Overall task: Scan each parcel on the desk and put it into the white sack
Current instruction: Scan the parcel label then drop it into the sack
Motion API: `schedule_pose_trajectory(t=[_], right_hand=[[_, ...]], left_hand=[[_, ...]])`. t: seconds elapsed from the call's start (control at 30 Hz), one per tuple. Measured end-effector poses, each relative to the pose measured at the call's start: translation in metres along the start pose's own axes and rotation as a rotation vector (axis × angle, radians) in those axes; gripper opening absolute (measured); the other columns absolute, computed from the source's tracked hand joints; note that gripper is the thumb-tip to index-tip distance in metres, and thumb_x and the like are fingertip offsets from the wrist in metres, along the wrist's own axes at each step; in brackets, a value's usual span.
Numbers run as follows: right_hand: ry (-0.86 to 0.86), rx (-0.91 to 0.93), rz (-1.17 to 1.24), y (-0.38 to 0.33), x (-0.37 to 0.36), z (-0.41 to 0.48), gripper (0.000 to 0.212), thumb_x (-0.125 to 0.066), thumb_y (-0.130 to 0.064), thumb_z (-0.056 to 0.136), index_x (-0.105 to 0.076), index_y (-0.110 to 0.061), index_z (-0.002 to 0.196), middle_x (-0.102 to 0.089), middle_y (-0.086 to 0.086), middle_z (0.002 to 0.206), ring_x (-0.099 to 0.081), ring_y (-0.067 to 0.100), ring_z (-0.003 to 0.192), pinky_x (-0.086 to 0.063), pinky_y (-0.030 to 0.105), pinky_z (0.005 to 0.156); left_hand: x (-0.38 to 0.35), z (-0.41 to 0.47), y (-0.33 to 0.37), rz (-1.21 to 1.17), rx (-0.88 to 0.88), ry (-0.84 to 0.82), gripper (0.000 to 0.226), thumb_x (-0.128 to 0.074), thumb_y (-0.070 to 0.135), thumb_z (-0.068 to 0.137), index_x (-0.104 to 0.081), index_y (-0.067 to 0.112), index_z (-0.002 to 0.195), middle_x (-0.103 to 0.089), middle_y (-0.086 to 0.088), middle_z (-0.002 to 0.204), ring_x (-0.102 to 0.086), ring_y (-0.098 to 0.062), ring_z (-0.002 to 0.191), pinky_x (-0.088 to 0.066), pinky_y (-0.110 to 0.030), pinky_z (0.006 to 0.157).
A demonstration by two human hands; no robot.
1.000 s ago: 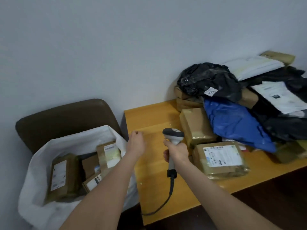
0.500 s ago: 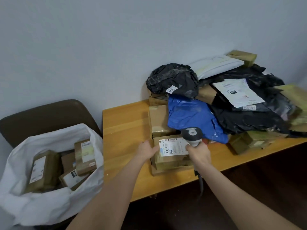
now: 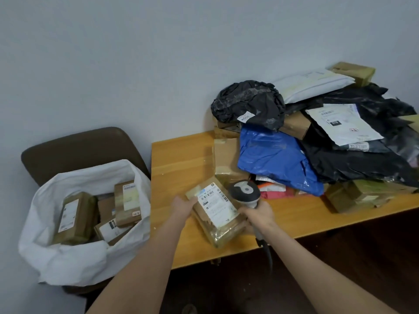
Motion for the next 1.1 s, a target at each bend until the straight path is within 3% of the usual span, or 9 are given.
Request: schedule_pose_trajectory(t=[0.1, 0.23, 0.3, 0.4, 0.57, 0.7, 0.87, 1.0, 1.1], right_hand=[[0.059, 0.046, 0.028, -0.016, 0.003, 0.005, 0.012, -0.069, -0.006, 0.08, -0.058, -0.011, 0.08, -0.063, 0.005, 0.081, -0.058, 0.021, 0.079, -0.051, 0.038, 0.08], [-0.14, -0.033, 0.094, -0.013, -0.013, 0.006, 0.021, -0.071, -0.004, 0.079, -0.06, -0.015, 0.092, -0.068, 0.006, 0.098, -0.063, 0.027, 0.1, -0.051, 0.051, 0.094], [-0.191, -0.072, 0.093, -0.006, -0.022, 0.002, 0.02, -0.071, -0.004, 0.079, -0.06, -0.015, 0.092, -0.069, 0.008, 0.099, -0.064, 0.03, 0.1, -0.051, 0.054, 0.093], [-0.217, -0.085, 0.147, -0.005, -0.032, -0.005, 0.016, -0.068, -0.002, 0.082, -0.059, -0.011, 0.092, -0.069, 0.011, 0.096, -0.066, 0.029, 0.092, -0.054, 0.052, 0.088], [-0.259, -0.078, 0.256, -0.027, -0.042, -0.018, 0.023, -0.065, -0.001, 0.085, -0.055, -0.008, 0.105, -0.066, 0.011, 0.095, -0.065, 0.025, 0.082, -0.056, 0.041, 0.068], [-0.281, 0.0, 0.27, -0.051, -0.043, -0.025, 0.025, -0.066, -0.003, 0.086, -0.051, -0.014, 0.103, -0.061, 0.004, 0.091, -0.06, 0.017, 0.076, -0.046, 0.027, 0.054], [-0.27, 0.079, 0.272, -0.068, -0.043, -0.032, 0.021, -0.068, -0.005, 0.084, -0.055, -0.017, 0.095, -0.061, 0.001, 0.09, -0.057, 0.014, 0.079, -0.044, 0.026, 0.057], [-0.237, 0.122, 0.27, -0.074, -0.039, -0.034, 0.024, -0.071, -0.006, 0.082, -0.06, -0.015, 0.102, -0.065, 0.008, 0.102, -0.06, 0.021, 0.09, -0.049, 0.031, 0.066], [-0.218, 0.124, 0.265, -0.071, -0.034, -0.034, 0.02, -0.071, -0.006, 0.081, -0.062, -0.016, 0.095, -0.066, 0.01, 0.102, -0.06, 0.024, 0.092, -0.051, 0.036, 0.074]], left_hand=[[-0.01, -0.012, -0.013, -0.107, 0.111, -0.127, 0.046, -0.066, 0.029, 0.089, -0.049, 0.003, 0.124, -0.057, -0.014, 0.118, -0.052, -0.029, 0.103, -0.048, -0.042, 0.088], [-0.027, -0.036, -0.032, -0.093, 0.253, -0.352, 0.042, -0.058, 0.05, 0.089, -0.048, 0.018, 0.114, -0.057, -0.003, 0.095, -0.053, -0.025, 0.097, -0.047, -0.046, 0.083], [-0.027, -0.04, -0.044, -0.163, 0.287, -0.393, 0.044, -0.06, 0.05, 0.087, -0.049, 0.019, 0.117, -0.058, -0.007, 0.103, -0.057, -0.027, 0.096, -0.049, -0.049, 0.079], [-0.016, -0.038, -0.054, -0.238, 0.277, -0.431, 0.043, -0.061, 0.042, 0.085, -0.051, 0.017, 0.119, -0.058, -0.014, 0.117, -0.059, -0.035, 0.105, -0.048, -0.059, 0.089], [0.02, -0.034, -0.04, -0.281, 0.187, -0.372, 0.057, -0.072, 0.032, 0.077, -0.049, 0.026, 0.13, -0.062, -0.009, 0.118, -0.06, -0.027, 0.105, -0.052, -0.039, 0.074], [0.039, -0.03, -0.032, -0.299, 0.151, -0.309, 0.044, -0.071, 0.042, 0.079, -0.061, 0.02, 0.117, -0.065, -0.002, 0.117, -0.058, -0.019, 0.108, -0.048, -0.036, 0.086], [0.053, -0.033, -0.023, -0.28, 0.135, -0.35, 0.06, -0.071, 0.048, 0.076, -0.053, 0.024, 0.128, -0.057, -0.007, 0.126, -0.052, -0.025, 0.117, -0.038, -0.048, 0.103], [0.054, -0.033, -0.017, -0.36, 0.11, -0.407, 0.055, -0.072, 0.045, 0.077, -0.048, 0.031, 0.125, -0.055, -0.008, 0.127, -0.058, -0.032, 0.113, -0.044, -0.053, 0.092], [0.05, -0.033, -0.015, -0.399, 0.085, -0.348, 0.056, -0.073, 0.035, 0.079, -0.048, 0.024, 0.129, -0.061, -0.01, 0.119, -0.061, -0.032, 0.105, -0.049, -0.048, 0.086]])
Point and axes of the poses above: each hand's wrist, its own z-axis towards the middle knuckle, its own x-axis out of the back of the hand, y = z × x, the point moved 6 cm from there along z, towards the middle knuckle
